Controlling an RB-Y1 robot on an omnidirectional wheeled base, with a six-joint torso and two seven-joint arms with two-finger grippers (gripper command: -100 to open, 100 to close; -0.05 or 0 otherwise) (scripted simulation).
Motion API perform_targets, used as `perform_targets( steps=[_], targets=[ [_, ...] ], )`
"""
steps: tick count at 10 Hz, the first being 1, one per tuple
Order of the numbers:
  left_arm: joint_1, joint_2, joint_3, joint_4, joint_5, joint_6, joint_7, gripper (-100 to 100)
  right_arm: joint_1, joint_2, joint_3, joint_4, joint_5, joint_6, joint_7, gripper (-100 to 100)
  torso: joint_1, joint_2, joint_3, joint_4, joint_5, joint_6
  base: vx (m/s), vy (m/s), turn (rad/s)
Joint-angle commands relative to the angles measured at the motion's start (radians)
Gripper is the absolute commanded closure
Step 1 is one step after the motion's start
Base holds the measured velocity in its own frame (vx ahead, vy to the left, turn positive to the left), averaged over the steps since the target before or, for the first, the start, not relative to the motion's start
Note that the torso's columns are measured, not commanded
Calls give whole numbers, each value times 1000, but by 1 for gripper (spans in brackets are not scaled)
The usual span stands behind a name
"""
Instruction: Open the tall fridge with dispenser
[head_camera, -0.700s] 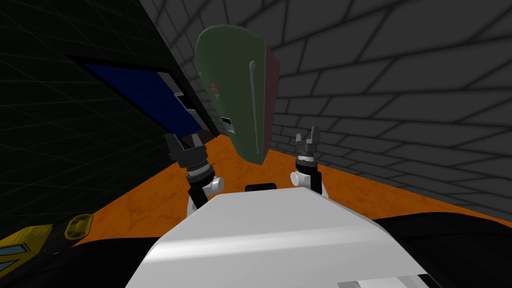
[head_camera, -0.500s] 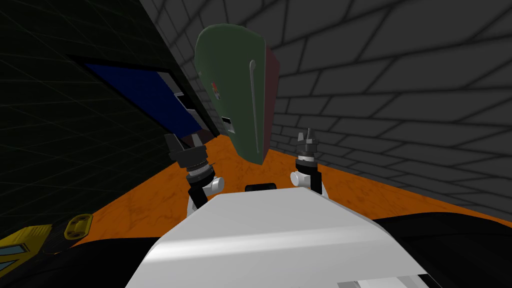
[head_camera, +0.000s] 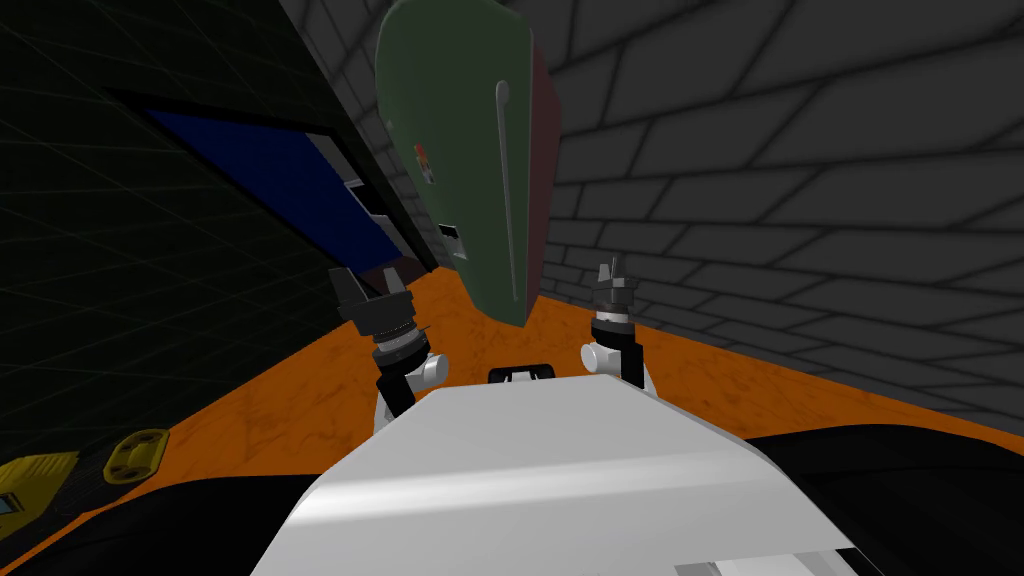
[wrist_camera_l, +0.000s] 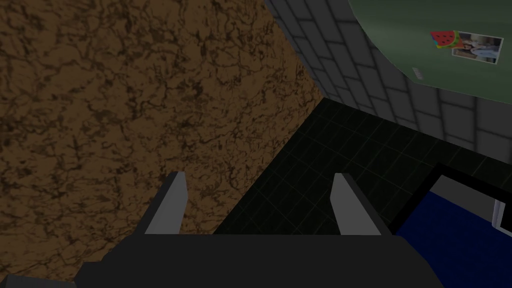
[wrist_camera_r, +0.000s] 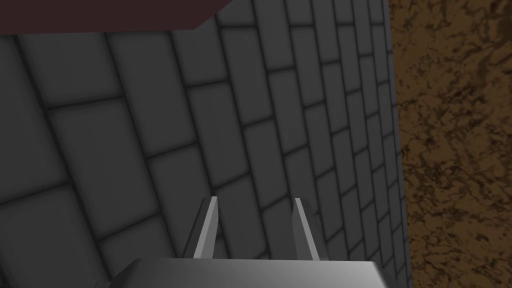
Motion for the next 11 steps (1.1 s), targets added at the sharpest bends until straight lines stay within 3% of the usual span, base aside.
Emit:
perform_targets(
  steps=[1, 2, 3, 4, 7, 9, 10, 11],
  targets=[
    [0, 0, 0, 0, 0, 0, 0, 0, 0, 0, 0, 0, 0, 0, 0, 0, 0, 74, -148, 74, 0, 0, 0, 0, 0],
    [0, 0, 0, 0, 0, 0, 0, 0, 0, 0, 0, 0, 0, 0, 0, 0, 0, 148, -295, 148, 0, 0, 0, 0, 0],
    [0, 0, 0, 0, 0, 0, 0, 0, -15, -45, 1, 14, 11, 7, 9, -100, 0, 221, -443, 221, 0, 0, 6, 13, -15],
    [0, 0, 0, 0, 0, 0, 0, 0, -30, -73, 1, 28, 22, 13, 18, -100, 1, 255, -512, 254, 0, 0, 6, 28, -30],
    [0, 0, 0, 0, 0, 0, 0, 0, -103, -152, 4, 95, 77, 44, 61, -100, 1, 267, -537, 268, 0, 0, 8, 48, -31],
    [0, 0, 0, 0, 0, 0, 0, 0, -170, -183, 6, 155, 128, 73, 101, -100, 1, 268, -537, 268, 0, 0, 10, 69, -56],
    [0, 0, 0, 0, 0, 0, 0, 0, -170, -183, 6, 155, 128, 73, 101, -100, 1, 268, -537, 268, 0, 0, 11, 61, -15],
    [0, 0, 0, 0, 0, 0, 0, 0, -209, -195, 8, 189, 157, 89, 124, -100, 0, 268, -537, 268, 0, 0, 9, 54, -36]
  ],
)
